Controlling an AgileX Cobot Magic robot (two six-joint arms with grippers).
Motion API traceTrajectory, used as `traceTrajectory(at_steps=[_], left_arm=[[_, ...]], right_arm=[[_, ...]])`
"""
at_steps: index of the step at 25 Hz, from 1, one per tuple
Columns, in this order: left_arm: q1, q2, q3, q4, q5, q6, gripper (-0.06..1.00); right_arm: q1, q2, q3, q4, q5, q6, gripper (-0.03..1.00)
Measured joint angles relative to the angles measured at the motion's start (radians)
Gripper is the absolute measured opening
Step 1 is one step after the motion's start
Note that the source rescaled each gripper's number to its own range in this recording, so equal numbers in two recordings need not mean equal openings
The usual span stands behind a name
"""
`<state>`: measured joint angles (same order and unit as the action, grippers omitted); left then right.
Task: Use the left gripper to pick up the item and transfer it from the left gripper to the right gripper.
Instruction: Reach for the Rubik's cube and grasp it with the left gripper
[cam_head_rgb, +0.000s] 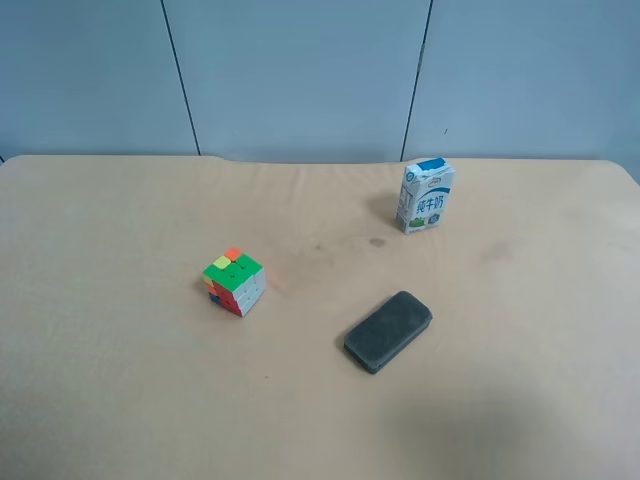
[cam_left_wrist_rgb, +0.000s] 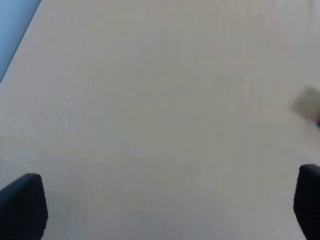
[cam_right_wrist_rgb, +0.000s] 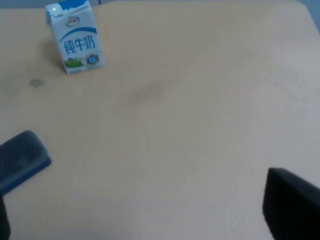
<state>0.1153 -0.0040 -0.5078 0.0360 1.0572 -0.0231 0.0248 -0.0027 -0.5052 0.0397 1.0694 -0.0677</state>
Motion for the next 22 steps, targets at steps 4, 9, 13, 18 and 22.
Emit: traceTrajectory(at_steps=[4,9,13,18,22], left_arm=[[0.000,0.000,0.000,0.000,0.000,0.000,1.00],[0.000,0.000,0.000,0.000,0.000,0.000,1.00],[0.000,0.000,0.000,0.000,0.000,0.000,1.00],[0.000,0.067,-0.022,0.000,0.015,0.000,1.00],[0.000,0.224,-0.103,-0.009,0.048,0.047,1.00]], right_arm=[[0.000,0.000,0.000,0.000,0.000,0.000,1.00],[0.000,0.000,0.000,0.000,0.000,0.000,1.00],[0.000,0.000,0.000,0.000,0.000,0.000,1.00],[0.000,0.000,0.000,0.000,0.000,0.000,1.00],[0.000,0.000,0.000,0.000,0.000,0.000,1.00]])
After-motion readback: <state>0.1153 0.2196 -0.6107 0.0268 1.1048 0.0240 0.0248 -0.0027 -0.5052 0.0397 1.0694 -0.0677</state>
